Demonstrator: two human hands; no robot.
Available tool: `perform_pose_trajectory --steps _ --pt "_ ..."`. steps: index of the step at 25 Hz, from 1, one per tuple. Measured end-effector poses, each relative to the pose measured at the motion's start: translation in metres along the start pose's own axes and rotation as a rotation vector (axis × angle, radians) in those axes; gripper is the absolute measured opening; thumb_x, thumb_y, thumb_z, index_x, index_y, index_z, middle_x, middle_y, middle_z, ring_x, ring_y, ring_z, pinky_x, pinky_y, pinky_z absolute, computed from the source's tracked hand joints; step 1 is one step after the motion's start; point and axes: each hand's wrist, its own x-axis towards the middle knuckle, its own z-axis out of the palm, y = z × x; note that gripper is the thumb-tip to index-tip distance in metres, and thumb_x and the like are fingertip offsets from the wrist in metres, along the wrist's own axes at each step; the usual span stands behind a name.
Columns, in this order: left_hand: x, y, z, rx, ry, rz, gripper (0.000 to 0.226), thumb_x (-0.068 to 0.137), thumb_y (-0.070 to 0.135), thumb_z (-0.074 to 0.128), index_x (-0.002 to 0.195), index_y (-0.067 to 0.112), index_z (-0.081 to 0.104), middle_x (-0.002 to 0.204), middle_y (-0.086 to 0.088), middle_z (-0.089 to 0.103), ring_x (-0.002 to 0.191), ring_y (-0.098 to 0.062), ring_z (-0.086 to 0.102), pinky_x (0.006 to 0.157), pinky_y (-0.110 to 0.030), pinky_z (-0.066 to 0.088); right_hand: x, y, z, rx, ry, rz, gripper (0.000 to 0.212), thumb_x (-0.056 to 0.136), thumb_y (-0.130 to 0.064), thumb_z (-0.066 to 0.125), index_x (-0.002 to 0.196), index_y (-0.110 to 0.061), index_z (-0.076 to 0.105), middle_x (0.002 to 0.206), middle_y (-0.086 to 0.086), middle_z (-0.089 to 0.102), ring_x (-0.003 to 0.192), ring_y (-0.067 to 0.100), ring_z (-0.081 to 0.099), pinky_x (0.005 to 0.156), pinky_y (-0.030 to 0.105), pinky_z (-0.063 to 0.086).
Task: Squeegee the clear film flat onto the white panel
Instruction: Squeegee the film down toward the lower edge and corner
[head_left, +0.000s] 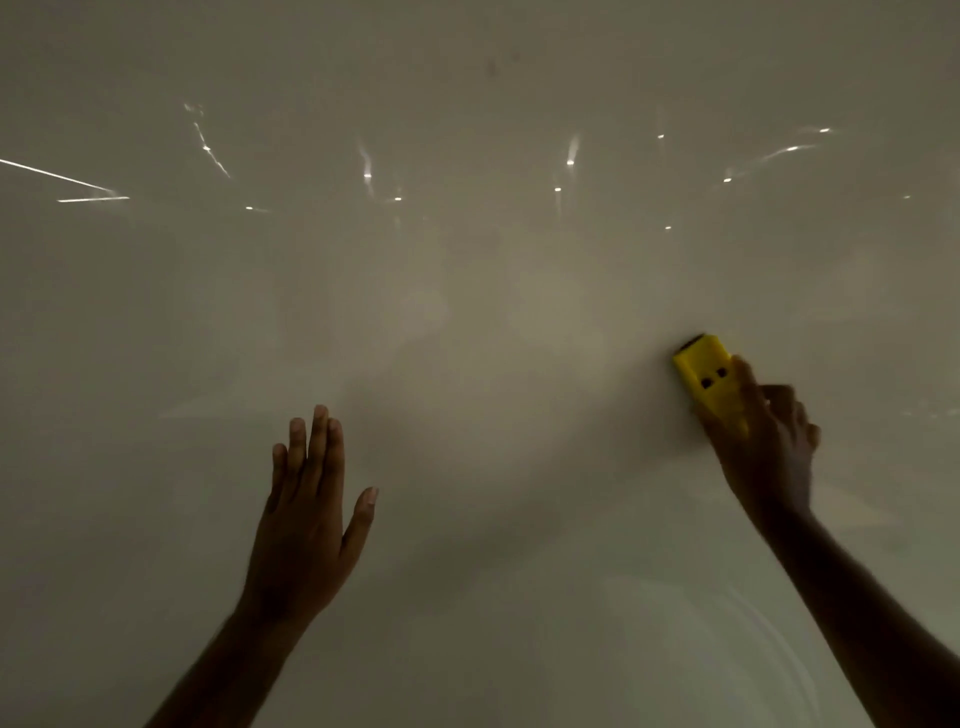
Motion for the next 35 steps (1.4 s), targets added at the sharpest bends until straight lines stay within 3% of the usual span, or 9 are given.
perform_pose_trajectory --steps 3,5,7,9,14,19,27,35 --pt "-0.025 0.015 0.012 -0.016 -0.063 0.004 0.082 0.109 0.048 0.036 0.17 -0.002 0.013 0.181 -0.016 0.004 0.168 -0.037 0.003 0.137 -0.045 0.002 -0.104 0.022 0.014 -0.029 -0.264 -0.362 0.055 0.099 -0.064 0.045 0.143 -0.03 0.051 0.114 0.002 0.055 0.092 0.037 0.06 0.078 0.045 0.038" --pt "-0.041 0.028 0.022 -0.04 -0.123 -0.003 0.082 0.109 0.049 0.035 0.17 -0.002 0.012 0.181 -0.017 0.004 0.168 -0.037 0.002 0.137 -0.045 0.002 -0.181 0.041 0.019 -0.036 -0.444 -0.413 0.063 0.094 -0.063 0.057 0.151 -0.038 0.044 0.114 -0.006 0.056 0.09 0.029 0.062 0.077 0.04 0.037" --pt "-0.061 0.046 0.035 -0.069 -0.183 0.0 0.081 0.11 0.048 0.035 0.17 -0.002 0.012 0.181 -0.017 0.004 0.168 -0.037 0.0 0.137 -0.047 0.004 -0.252 0.067 0.017 -0.003 -0.611 -0.248 0.084 0.084 -0.057 0.076 0.156 -0.043 0.036 0.115 -0.011 0.056 0.091 0.019 0.061 0.078 0.039 0.038" --pt "-0.081 0.062 0.045 -0.098 -0.237 0.016 0.081 0.11 0.047 0.036 0.17 -0.001 0.011 0.181 -0.016 0.002 0.168 -0.036 -0.001 0.137 -0.047 0.004 -0.312 0.096 0.012 0.0 -0.72 -0.063 0.088 0.08 -0.058 0.081 0.155 -0.041 0.04 0.113 -0.011 0.057 0.09 0.017 0.063 0.077 0.04 0.043" --pt "-0.123 0.104 0.072 -0.153 -0.377 0.037 0.08 0.111 0.047 0.035 0.17 -0.001 0.01 0.181 -0.017 0.0 0.168 -0.036 -0.003 0.137 -0.048 0.003 -0.409 0.167 -0.01 -0.131 -0.924 0.369 0.079 0.089 -0.059 0.071 0.158 -0.041 0.035 0.116 -0.001 0.058 0.099 0.027 0.061 0.076 0.042 0.048" --pt "-0.15 0.152 0.099 -0.228 -0.483 0.061 0.08 0.112 0.046 0.034 0.171 0.001 0.006 0.18 -0.018 -0.003 0.167 -0.037 -0.008 0.137 -0.048 0.0 -0.476 0.211 -0.033 -0.274 -1.064 0.619 0.077 0.092 -0.046 0.068 0.158 -0.035 0.03 0.121 0.005 0.055 0.109 0.031 0.057 0.079 0.043 0.048" --pt "-0.18 0.195 0.125 -0.263 -0.584 0.111 0.08 0.112 0.047 0.034 0.171 0.003 0.004 0.18 -0.019 -0.003 0.167 -0.035 -0.009 0.136 -0.045 -0.003 -0.569 0.25 -0.072 -0.327 -1.257 0.737 0.08 0.092 -0.054 0.068 0.16 -0.034 0.031 0.132 0.002 0.053 0.116 0.026 0.055 0.087 0.041 0.051" --pt "-0.182 0.207 0.124 -0.249 -0.6 0.15 0.08 0.112 0.046 0.035 0.171 0.001 0.007 0.18 -0.019 -0.002 0.167 -0.036 -0.008 0.137 -0.047 -0.001 -0.592 0.25 -0.07 -0.27 -1.261 0.78 0.076 0.096 -0.057 0.063 0.16 -0.028 0.033 0.135 0.005 0.053 0.117 0.029 0.058 0.09 0.037 0.048"
